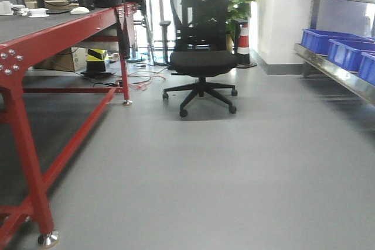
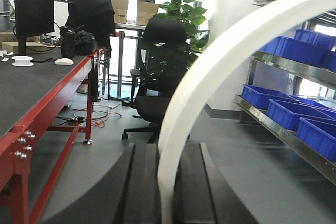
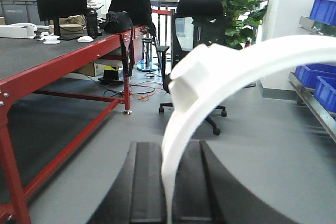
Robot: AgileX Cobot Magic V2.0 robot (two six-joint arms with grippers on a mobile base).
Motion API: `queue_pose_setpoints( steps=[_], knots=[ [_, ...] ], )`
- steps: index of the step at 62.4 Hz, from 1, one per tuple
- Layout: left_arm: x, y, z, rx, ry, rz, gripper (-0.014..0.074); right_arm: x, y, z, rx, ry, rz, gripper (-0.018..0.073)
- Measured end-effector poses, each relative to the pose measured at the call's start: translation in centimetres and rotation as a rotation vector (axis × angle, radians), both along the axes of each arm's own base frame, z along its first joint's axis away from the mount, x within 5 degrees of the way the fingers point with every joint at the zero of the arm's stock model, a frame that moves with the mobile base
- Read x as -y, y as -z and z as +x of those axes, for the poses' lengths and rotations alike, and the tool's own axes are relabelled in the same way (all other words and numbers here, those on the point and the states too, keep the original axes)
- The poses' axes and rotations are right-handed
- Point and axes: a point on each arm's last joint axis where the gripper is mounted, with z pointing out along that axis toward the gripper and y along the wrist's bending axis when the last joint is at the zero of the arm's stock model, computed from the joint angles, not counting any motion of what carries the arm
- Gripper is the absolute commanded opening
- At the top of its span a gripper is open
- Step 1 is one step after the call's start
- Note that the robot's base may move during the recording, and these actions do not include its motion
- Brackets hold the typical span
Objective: Grab PVC pipe and place in blue bin
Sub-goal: 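Hold both clamps and drive the base toward the blue bin shelf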
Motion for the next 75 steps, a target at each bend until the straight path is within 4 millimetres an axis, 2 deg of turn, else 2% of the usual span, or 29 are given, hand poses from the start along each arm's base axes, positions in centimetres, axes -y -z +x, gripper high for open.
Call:
queue_pose_setpoints(
  steps=[75],
  knots=[
    [0.00,0.00,0.00,0.000,0.000,0.000,-0.0111,0.00,0.00,0.00,0.000,0.000,0.000,-0.0168]
  ],
)
